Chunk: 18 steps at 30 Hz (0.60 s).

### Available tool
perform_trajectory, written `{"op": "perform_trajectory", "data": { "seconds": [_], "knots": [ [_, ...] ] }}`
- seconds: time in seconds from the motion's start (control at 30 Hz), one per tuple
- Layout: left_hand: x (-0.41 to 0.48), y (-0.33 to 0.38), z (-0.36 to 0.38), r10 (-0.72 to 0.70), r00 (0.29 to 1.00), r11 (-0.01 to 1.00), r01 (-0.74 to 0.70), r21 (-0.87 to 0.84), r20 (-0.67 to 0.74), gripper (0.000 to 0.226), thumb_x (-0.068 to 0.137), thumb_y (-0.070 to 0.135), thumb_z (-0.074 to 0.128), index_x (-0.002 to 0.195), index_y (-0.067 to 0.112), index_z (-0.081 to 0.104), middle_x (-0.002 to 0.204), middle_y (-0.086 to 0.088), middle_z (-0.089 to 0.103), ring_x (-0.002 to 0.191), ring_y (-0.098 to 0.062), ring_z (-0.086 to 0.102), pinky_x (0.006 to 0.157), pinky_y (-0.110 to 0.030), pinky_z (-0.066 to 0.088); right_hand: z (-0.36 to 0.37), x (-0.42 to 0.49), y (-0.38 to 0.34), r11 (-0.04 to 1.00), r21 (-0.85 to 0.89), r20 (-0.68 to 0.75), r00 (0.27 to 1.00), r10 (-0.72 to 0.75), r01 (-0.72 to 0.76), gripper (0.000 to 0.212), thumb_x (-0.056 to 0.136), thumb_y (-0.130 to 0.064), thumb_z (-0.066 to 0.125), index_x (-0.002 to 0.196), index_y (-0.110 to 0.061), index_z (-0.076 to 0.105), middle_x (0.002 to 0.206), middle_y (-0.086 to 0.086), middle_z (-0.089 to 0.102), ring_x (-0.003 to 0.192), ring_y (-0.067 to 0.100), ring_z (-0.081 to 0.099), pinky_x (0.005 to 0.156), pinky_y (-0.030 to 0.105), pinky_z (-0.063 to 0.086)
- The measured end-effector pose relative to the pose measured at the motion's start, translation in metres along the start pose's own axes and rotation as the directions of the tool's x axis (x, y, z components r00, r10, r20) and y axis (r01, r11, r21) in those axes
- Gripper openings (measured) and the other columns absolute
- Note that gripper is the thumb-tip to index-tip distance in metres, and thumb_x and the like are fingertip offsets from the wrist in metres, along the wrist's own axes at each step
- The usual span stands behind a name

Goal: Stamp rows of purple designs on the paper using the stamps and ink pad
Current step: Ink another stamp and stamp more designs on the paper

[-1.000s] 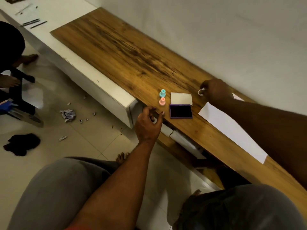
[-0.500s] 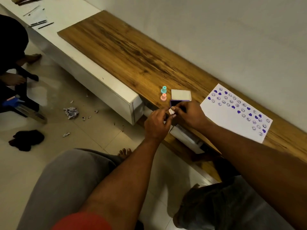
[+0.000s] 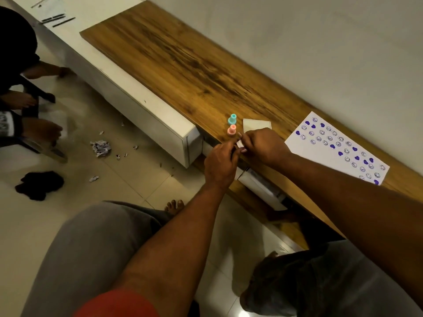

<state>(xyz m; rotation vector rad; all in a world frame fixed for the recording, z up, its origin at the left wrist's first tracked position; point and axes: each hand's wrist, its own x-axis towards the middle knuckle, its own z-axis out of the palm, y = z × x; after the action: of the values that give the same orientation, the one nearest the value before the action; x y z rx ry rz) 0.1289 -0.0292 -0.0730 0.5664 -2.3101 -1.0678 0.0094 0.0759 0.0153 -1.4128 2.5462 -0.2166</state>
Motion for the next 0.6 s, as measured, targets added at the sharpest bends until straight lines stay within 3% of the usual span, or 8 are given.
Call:
{"op": "perform_trajectory", "data": {
  "seconds": [0.1, 0.27, 0.37, 0.5, 0.6],
  "knots": [
    [0.002, -0.007, 0.001, -0.003, 1.0, 1.0, 0.003, 0.007, 0.016, 0.042, 0.105, 0.05, 0.049, 0.126, 0.019, 0.067, 0.104, -0.002, 0.073, 0.093, -0.018, 0.068, 0.07, -0.03, 0.052, -0.001, 0.002, 0.0, 0.998, 0.029, -0.013, 0.999, -0.05, 0.051, 0.028, 0.104, -0.033, 0.057, 0.101, -0.006, 0.065, 0.093, 0.014, 0.069, 0.081, 0.029, 0.065, 0.069, 0.03, 0.041],
    [0.003, -0.019, 0.002, -0.011, 1.0, 1.0, 0.01, 0.019, 0.023, 0.047, 0.103, 0.055, 0.044, 0.127, 0.022, 0.067, 0.108, 0.0, 0.073, 0.096, -0.015, 0.065, 0.077, -0.037, 0.058, -0.001, 0.002, 0.003, 0.998, 0.058, 0.031, 0.999, -0.03, 0.028, 0.028, 0.106, -0.034, 0.053, 0.125, -0.013, 0.054, 0.118, 0.012, 0.069, 0.096, 0.024, 0.066, 0.08, 0.029, 0.044],
    [-0.001, -0.021, 0.003, -0.028, 0.999, 1.0, 0.028, 0.012, -0.018, 0.044, 0.102, 0.058, 0.047, 0.125, 0.027, 0.07, 0.104, 0.005, 0.073, 0.092, -0.01, 0.062, 0.076, -0.032, 0.055, -0.005, 0.004, 0.002, 0.991, 0.133, -0.028, 1.0, 0.0, 0.004, 0.03, 0.104, -0.031, 0.057, 0.128, -0.014, 0.055, 0.117, 0.009, 0.071, 0.099, 0.023, 0.069, 0.086, 0.033, 0.054],
    [-0.003, -0.021, 0.005, -0.073, 0.994, 0.997, 0.075, 0.025, -0.077, 0.041, 0.102, 0.055, 0.058, 0.127, 0.026, 0.073, 0.095, 0.005, 0.073, 0.083, -0.007, 0.061, 0.069, -0.027, 0.054, -0.008, 0.006, 0.008, 0.979, 0.192, -0.14, 0.986, 0.09, -0.062, 0.022, 0.099, -0.03, 0.063, 0.117, -0.018, 0.06, 0.103, 0.005, 0.072, 0.084, 0.016, 0.064, 0.069, 0.025, 0.047],
    [-0.005, -0.019, 0.004, -0.078, 0.993, 0.996, 0.082, 0.041, -0.09, 0.042, 0.102, 0.054, 0.059, 0.131, 0.026, 0.072, 0.088, 0.005, 0.072, 0.077, -0.007, 0.059, 0.064, -0.028, 0.052, -0.009, 0.002, 0.016, 0.978, 0.197, -0.147, 0.985, 0.095, -0.065, 0.024, 0.098, -0.032, 0.066, 0.116, -0.017, 0.06, 0.104, 0.005, 0.071, 0.085, 0.015, 0.063, 0.067, 0.023, 0.045]
  ]
}}
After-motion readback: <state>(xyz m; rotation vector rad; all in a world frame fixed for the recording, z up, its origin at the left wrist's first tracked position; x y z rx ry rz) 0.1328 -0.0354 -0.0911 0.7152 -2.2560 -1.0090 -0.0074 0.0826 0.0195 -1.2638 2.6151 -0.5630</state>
